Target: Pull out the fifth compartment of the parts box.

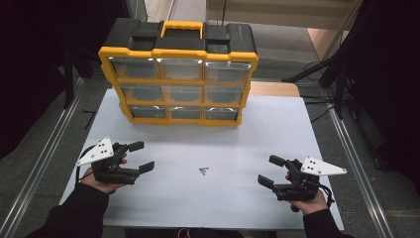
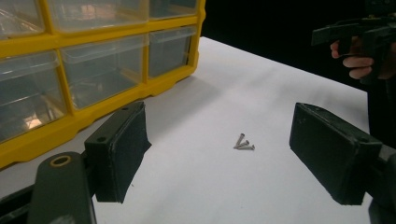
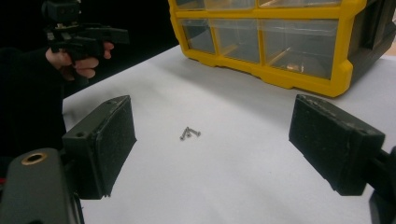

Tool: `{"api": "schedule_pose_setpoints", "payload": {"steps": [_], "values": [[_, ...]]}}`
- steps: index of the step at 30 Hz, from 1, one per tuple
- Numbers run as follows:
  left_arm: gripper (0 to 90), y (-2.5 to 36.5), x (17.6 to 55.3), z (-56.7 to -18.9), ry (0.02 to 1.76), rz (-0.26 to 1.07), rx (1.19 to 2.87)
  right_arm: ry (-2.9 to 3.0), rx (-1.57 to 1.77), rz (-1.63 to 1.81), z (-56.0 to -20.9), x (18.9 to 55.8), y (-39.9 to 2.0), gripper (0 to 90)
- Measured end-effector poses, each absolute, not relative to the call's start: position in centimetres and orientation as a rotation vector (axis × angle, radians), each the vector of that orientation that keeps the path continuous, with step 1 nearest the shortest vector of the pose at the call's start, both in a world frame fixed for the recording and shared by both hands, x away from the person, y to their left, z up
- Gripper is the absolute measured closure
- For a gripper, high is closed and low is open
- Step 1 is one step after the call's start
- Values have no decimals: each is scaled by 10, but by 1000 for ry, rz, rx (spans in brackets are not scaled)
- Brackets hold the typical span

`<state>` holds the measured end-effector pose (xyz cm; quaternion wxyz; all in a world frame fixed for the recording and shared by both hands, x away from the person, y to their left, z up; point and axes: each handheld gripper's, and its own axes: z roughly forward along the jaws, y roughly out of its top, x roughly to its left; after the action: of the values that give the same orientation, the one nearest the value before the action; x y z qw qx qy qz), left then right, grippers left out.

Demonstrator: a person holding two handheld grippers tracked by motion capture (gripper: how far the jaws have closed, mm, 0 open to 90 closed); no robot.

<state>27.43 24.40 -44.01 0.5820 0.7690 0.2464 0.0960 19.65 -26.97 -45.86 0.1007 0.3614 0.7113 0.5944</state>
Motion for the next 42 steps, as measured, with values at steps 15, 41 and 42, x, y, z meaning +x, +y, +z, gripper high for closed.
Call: {"api": "schedule_pose_setpoints", "payload": {"steps": [15,41,42], "values": [[190,240,289,-438,602,217,1814,2133,1049,1742,-459,198,-264,157],[191,226,328,-424,574,196,1815,2149,1070,1715,-461,199,-263,163],[191,226,328,-424,574,196,1815,2149,1070,1715,-461,199,-263,163]]}}
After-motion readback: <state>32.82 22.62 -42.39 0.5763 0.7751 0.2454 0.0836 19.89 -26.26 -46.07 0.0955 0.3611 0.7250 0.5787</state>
